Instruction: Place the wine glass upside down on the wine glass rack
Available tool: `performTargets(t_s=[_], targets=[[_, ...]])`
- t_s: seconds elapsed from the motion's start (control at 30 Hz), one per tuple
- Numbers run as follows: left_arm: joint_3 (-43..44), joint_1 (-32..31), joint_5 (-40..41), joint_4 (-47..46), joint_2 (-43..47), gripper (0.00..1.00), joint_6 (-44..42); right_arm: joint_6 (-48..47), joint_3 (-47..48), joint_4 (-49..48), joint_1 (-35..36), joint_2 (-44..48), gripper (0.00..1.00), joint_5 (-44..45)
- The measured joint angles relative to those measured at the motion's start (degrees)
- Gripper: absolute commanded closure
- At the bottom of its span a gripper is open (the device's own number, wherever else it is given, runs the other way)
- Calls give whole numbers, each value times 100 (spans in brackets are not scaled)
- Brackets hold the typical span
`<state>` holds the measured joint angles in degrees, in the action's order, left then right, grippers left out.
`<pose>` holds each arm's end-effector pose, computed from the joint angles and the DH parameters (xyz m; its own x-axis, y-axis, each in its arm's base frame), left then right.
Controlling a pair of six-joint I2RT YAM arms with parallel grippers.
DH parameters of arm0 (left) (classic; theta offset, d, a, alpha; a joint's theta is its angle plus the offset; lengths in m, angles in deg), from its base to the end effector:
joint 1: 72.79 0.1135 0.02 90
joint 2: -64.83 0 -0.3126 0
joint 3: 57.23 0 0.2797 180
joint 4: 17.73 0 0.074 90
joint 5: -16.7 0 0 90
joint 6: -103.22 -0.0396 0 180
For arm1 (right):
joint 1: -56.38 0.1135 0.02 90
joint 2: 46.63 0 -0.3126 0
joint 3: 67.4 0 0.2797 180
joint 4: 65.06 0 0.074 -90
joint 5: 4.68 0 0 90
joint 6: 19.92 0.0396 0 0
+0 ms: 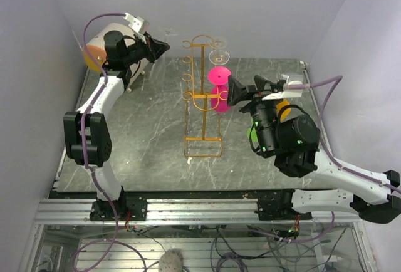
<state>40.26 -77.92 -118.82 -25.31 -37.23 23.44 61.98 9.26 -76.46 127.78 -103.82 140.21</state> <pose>0.4613 -0.0698 0.4023 -0.0856 -0.1171 -0.9894 0.7693 0.6232 -0.1403 0.0937 0.1767 0.5191 0.2073 0.3618 -0.9089 -0.2949 0.9090 0.2946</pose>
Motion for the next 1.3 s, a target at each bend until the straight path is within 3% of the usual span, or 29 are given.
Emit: performTargets(t_s=[0.43,0.9,1.3], targets=[[278,-216,-376,-1307,-459,93,155,868,-39,1235,-605,-74,23,46],[376,-415,-750,-1429,-750,93,-479,1626,-286,1897,-621,1045,24,612],[374,-470,-863,-1672,-885,93,-658,1641,-398,2020,-621,1001,24,772]])
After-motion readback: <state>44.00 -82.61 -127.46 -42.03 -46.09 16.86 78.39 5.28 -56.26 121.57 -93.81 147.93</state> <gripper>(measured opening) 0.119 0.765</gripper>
